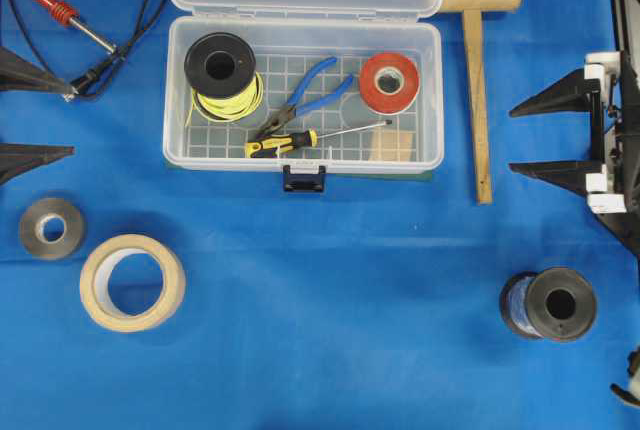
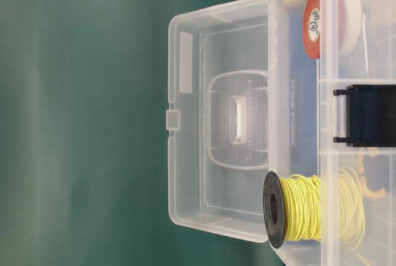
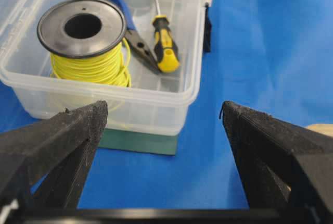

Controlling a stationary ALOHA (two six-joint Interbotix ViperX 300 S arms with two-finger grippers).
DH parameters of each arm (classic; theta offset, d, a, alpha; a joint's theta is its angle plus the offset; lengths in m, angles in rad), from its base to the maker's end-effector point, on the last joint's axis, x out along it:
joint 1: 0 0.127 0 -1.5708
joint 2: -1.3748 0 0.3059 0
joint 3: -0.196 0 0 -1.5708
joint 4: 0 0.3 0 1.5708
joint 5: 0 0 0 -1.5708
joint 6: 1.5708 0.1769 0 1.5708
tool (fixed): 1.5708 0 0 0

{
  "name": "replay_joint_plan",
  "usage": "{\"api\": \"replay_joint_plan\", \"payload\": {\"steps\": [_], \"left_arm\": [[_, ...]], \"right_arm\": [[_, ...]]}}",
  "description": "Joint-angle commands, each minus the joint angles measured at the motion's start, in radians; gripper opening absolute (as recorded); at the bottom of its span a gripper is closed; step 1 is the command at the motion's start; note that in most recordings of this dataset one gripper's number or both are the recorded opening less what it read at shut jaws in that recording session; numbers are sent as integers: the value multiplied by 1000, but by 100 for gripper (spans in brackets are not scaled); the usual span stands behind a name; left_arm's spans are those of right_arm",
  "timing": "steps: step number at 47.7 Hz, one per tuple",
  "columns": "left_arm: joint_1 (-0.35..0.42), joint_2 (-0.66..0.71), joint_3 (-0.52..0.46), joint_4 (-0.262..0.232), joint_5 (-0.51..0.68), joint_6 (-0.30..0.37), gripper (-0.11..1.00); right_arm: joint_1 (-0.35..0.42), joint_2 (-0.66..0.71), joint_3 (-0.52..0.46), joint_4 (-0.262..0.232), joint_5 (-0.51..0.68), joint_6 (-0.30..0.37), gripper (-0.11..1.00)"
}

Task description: Open the tool box with both arms.

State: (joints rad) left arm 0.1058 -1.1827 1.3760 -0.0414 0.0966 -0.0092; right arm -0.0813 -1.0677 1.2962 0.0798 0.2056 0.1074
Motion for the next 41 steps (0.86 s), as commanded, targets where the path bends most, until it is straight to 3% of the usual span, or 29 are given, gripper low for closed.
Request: {"api": "replay_joint_plan", "payload": {"steps": [1, 41], "left_arm": [[0, 14, -11, -2, -9, -2, 88], [0, 14, 0, -2, -9, -3, 88]], "right_arm": [[3, 6, -12, 0, -11, 2, 79], [3, 5, -9, -5, -11, 2, 79]]}}
